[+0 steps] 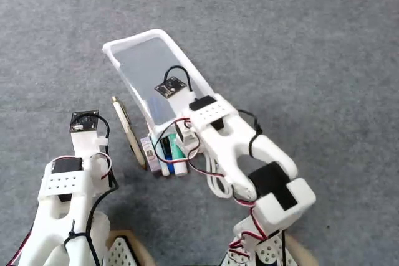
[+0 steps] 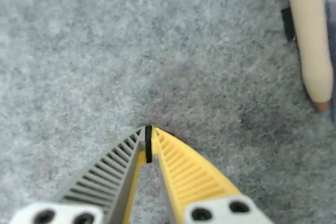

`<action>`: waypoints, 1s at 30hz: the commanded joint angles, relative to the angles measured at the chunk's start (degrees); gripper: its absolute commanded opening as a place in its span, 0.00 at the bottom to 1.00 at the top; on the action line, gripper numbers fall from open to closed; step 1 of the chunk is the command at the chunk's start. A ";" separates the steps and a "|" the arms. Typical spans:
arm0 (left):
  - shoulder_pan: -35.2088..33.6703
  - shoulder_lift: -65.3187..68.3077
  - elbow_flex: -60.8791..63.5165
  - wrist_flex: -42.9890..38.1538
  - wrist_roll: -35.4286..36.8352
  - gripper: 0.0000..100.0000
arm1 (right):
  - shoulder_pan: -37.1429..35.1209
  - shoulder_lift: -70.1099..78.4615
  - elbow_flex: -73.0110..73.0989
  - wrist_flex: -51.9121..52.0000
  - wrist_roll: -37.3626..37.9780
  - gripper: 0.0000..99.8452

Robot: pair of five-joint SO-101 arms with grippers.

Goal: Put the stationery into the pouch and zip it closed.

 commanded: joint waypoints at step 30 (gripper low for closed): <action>-0.40 -0.18 -0.92 -1.76 0.62 0.03 | 0.79 0.13 -3.30 -6.95 0.09 0.09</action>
